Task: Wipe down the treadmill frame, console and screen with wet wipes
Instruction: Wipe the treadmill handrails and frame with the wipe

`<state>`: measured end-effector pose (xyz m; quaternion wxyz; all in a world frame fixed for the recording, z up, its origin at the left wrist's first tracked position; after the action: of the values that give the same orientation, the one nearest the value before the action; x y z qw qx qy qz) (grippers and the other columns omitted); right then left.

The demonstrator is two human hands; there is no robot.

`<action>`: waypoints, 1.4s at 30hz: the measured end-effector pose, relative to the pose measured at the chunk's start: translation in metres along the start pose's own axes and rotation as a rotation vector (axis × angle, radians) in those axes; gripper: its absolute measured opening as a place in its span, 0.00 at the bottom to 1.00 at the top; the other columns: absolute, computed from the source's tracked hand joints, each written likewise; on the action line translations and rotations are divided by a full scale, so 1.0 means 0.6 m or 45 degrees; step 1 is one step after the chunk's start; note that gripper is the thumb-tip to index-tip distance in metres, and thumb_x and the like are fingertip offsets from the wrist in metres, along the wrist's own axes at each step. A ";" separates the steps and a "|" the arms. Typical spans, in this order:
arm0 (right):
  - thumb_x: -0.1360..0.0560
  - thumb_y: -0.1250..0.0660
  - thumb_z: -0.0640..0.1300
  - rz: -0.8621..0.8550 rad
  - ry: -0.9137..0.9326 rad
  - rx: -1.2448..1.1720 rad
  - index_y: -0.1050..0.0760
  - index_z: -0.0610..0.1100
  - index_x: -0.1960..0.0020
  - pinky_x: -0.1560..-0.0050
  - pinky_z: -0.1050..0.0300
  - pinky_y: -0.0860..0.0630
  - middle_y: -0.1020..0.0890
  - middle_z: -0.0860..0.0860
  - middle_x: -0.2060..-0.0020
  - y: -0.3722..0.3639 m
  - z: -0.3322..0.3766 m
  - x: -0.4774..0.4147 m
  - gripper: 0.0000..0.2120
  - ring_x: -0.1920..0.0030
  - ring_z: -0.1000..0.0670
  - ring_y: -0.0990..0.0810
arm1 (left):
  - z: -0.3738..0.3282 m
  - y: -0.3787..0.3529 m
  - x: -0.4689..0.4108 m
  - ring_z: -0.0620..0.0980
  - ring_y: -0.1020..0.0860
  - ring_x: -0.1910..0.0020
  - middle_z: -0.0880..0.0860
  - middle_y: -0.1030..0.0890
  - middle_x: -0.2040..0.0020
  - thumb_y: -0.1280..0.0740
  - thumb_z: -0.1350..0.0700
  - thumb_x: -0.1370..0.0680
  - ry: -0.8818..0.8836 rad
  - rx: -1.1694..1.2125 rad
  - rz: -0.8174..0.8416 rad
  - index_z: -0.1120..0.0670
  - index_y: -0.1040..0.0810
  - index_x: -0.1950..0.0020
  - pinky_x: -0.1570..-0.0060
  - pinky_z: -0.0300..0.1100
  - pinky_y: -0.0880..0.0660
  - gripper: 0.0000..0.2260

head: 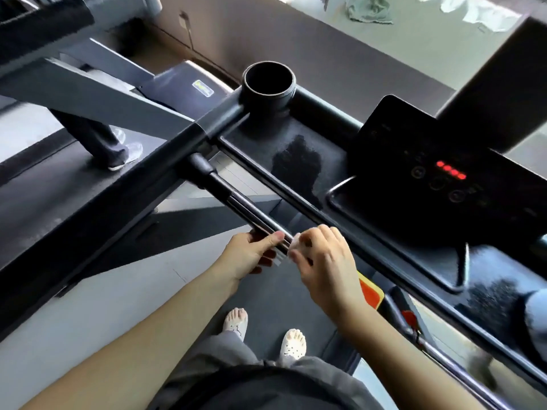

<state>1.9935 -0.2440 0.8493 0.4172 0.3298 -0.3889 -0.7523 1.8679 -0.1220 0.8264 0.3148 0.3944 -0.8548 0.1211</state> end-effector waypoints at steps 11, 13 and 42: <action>0.20 0.36 0.44 0.627 -0.648 -0.150 0.22 0.44 0.63 0.65 0.58 0.30 0.23 0.52 0.71 0.014 -0.021 -0.080 0.14 0.63 0.49 0.23 | -0.011 0.032 -0.033 0.48 0.17 0.63 0.52 0.15 0.61 0.26 0.43 0.24 0.001 -0.157 0.230 0.54 0.17 0.54 0.63 0.41 0.27 0.14; 0.19 0.37 0.45 0.738 -0.640 -0.016 0.24 0.44 0.64 0.66 0.60 0.32 0.25 0.52 0.71 0.022 -0.030 -0.084 0.15 0.62 0.49 0.24 | -0.012 0.034 -0.036 0.48 0.16 0.63 0.53 0.14 0.60 0.26 0.42 0.24 0.010 -0.171 0.244 0.53 0.17 0.54 0.63 0.40 0.27 0.14; 0.29 0.23 0.53 0.456 0.028 -0.080 0.21 0.48 0.62 0.61 0.55 0.25 0.22 0.54 0.64 0.036 -0.018 -0.044 0.11 0.63 0.55 0.23 | 0.023 -0.021 0.034 0.48 0.26 0.72 0.57 0.21 0.68 0.32 0.53 0.18 -0.130 0.091 0.150 0.63 0.19 0.55 0.71 0.35 0.29 0.14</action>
<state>2.0220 -0.2319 0.8671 0.5588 0.2503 -0.4132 -0.6740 1.8612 -0.1485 0.8284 0.2489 0.3601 -0.8865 0.1498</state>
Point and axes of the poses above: each hand's wrist, its own x-axis away from the middle knuckle, its own y-axis out of the back of the hand, z = x × y, the point moved 1 cm from there along -x, towards the middle knuckle
